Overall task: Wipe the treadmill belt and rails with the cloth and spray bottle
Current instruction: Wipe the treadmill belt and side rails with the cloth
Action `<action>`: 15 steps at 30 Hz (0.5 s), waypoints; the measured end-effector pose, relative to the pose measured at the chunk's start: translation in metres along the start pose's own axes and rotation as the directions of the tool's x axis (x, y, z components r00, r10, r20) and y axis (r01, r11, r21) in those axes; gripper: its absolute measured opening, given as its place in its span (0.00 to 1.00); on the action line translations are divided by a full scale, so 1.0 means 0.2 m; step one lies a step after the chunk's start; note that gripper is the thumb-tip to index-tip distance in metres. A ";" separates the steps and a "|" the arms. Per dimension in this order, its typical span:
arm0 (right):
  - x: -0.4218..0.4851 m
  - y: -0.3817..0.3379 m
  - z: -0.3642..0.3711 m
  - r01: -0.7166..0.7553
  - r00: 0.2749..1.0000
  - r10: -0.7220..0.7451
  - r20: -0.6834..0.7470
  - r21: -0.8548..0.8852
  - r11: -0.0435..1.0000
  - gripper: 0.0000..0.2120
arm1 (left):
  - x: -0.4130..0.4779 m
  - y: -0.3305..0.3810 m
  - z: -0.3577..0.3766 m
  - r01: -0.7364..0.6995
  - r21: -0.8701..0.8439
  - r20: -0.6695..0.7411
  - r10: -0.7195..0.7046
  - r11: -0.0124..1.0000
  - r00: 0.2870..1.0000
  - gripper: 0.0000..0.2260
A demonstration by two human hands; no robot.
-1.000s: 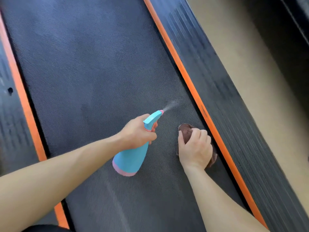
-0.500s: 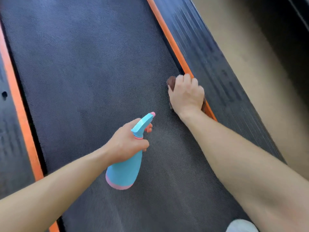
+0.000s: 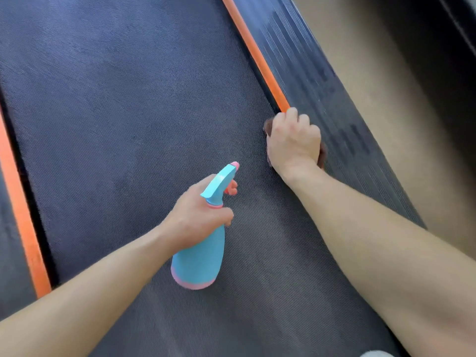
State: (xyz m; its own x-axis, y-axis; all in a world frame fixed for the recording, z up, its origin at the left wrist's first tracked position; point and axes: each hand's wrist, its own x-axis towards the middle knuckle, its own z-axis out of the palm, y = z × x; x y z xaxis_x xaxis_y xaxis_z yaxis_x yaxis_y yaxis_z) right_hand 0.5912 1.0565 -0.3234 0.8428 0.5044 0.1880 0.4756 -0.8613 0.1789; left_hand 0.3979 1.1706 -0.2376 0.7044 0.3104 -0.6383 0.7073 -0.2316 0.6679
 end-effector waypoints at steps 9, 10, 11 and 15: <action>-0.63 0.24 -0.10 0.022 0.993 -0.033 0.111 0.103 0.994 0.19 | -0.06 -0.02 -0.04 0.012 -0.060 0.023 -0.010 0.998 1.000 0.28; -0.59 0.24 -0.09 0.025 0.996 -0.032 0.082 0.090 0.996 0.19 | -0.06 -0.02 -0.04 0.010 -0.063 0.026 -0.008 0.998 1.000 0.28; -0.51 0.22 -0.07 0.020 0.998 -0.023 0.051 0.076 0.997 0.19 | -0.06 -0.03 -0.04 0.011 -0.069 0.029 -0.009 0.998 1.000 0.29; -0.19 0.07 -0.01 -0.030 0.999 0.030 -0.022 0.022 0.999 0.18 | -0.06 -0.06 -0.05 0.036 -0.068 0.027 -0.035 0.997 0.999 0.28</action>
State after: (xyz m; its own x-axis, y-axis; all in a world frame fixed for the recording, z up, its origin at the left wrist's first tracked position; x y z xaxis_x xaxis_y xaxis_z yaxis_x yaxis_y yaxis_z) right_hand 0.5660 1.0255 -0.3270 0.8509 0.4795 0.2145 0.4560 -0.8770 0.1516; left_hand 0.3801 1.1778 -0.2335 0.6808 0.2936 -0.6711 0.7269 -0.1570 0.6686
